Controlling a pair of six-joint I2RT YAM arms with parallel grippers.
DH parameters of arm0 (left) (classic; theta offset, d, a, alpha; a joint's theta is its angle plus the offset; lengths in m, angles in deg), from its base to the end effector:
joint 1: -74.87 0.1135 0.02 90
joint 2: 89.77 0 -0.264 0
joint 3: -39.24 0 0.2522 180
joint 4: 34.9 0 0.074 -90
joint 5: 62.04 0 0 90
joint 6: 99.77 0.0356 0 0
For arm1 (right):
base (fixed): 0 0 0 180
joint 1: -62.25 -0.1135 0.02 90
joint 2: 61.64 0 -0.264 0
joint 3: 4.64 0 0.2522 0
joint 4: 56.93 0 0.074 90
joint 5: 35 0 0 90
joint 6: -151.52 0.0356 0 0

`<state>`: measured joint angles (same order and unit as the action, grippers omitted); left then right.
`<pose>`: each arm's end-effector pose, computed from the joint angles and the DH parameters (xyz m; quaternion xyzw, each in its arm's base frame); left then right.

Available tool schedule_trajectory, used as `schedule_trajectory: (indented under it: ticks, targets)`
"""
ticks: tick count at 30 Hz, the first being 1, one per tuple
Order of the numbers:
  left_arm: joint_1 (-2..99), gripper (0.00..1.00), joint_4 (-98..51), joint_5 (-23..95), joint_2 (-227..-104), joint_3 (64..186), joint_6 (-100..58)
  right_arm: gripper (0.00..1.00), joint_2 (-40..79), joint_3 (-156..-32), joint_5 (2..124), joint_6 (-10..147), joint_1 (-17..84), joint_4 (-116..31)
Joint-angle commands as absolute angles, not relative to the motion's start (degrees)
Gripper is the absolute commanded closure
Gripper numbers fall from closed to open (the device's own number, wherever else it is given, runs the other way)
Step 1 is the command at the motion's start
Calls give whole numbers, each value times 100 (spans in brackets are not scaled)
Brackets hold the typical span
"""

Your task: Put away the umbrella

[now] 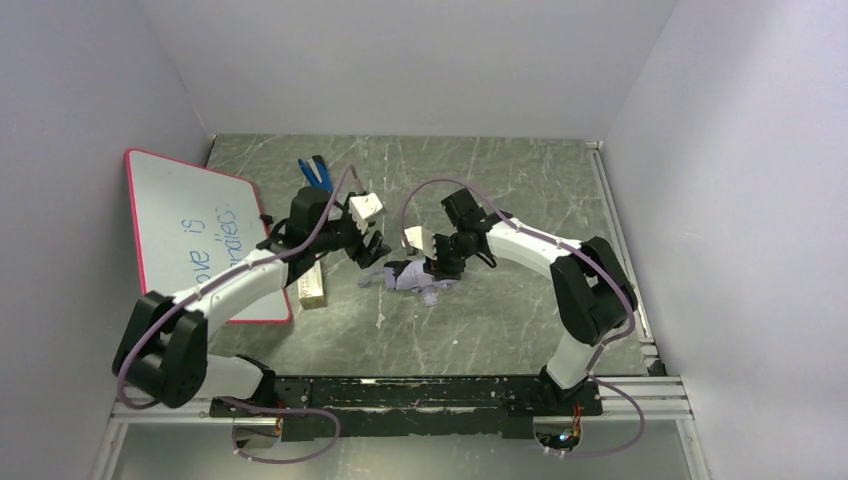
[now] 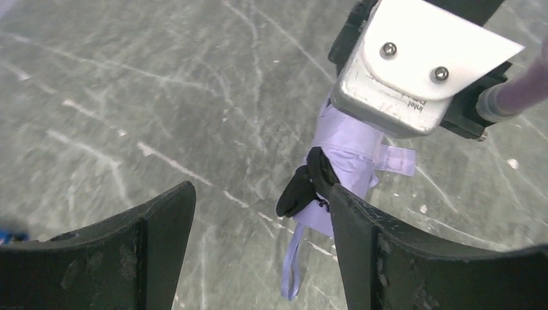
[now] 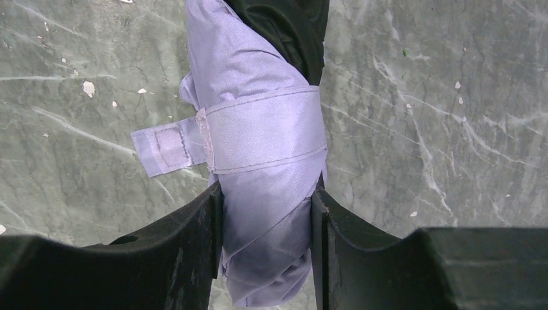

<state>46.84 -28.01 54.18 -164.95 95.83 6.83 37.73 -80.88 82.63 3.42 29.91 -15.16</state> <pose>0.2461 -0.1488 0.2427 0.4247 0.7159 -0.2426 0.4982 0.2782 0.1957 0.1793 -0.7094 0.6308 0.1802 0.2577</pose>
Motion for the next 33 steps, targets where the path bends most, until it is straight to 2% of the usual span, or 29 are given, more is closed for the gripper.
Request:
schedule_trajectory:
  ticks: [1,7,12,17,23,33]
  targets:
    - [4833,21,-2156,7404,-17126,10273,1367,63,3843,-7741,7810,391,2973,-1444]
    - [4833,30,-1557,8088,-18037,10867,1819,63,3751,-7656,7819,413,2950,-1556]
    - [4838,28,-431,8979,-18677,11508,2793,63,3768,-7594,7785,445,2946,-1606]
    - [4799,26,-1020,8867,-18919,11343,2249,63,3774,-7503,7745,500,2925,-1701]
    - [4483,26,-1298,8052,-19128,11215,1841,64,3777,-7435,7692,508,2920,-1740]
    - [4460,25,-1811,7936,-19487,10807,1079,64,3732,-7304,7611,544,2902,-1860]
